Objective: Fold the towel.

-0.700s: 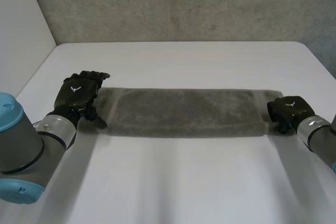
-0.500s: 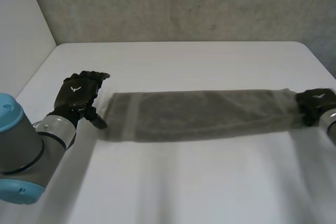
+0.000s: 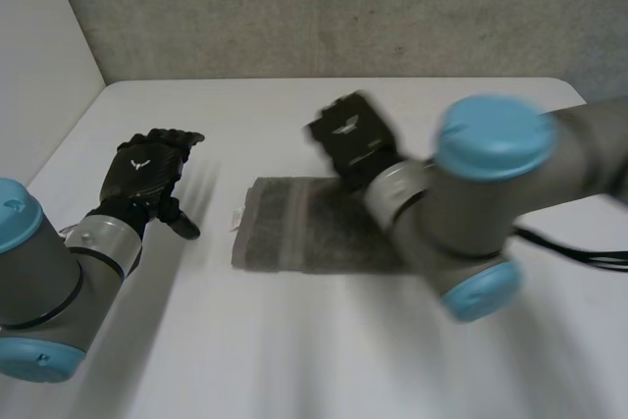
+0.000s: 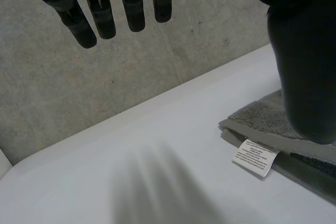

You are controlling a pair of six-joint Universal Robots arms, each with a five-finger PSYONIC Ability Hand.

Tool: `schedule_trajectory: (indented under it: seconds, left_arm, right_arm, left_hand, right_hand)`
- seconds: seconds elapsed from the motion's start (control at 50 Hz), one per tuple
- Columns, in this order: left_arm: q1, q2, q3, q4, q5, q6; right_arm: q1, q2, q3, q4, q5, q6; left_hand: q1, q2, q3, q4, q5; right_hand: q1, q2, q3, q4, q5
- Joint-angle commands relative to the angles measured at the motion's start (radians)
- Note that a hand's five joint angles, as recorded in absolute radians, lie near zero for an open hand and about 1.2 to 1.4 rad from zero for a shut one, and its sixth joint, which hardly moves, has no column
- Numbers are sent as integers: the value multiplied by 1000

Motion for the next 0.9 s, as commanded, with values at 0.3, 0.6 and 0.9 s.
schedule_trajectory:
  seconds: [0.3, 0.6, 0.9]
  left_arm:
    - [-17, -2, -17, 15, 7, 9]
    - [-258, -66, 120, 1, 76, 1]
    - [-416, -362, 433, -54, 73, 3]
  right_arm:
    - [-61, -21, 55, 130, -4, 172]
    - [-359, -242, 572, -77, -153, 195]
    - [-351, -219, 614, -149, -149, 221]
  left_hand:
    - [-83, -77, -62, -86, -213]
    - [-65, -59, -44, -68, -195]
    - [-56, -50, -35, -59, -187]
  right_hand:
    - [-1033, -1153, -1156, -1158, -1129]
    - [-1033, -1153, -1156, -1158, -1129]
    - [-1029, -1149, -1153, -1155, -1125]
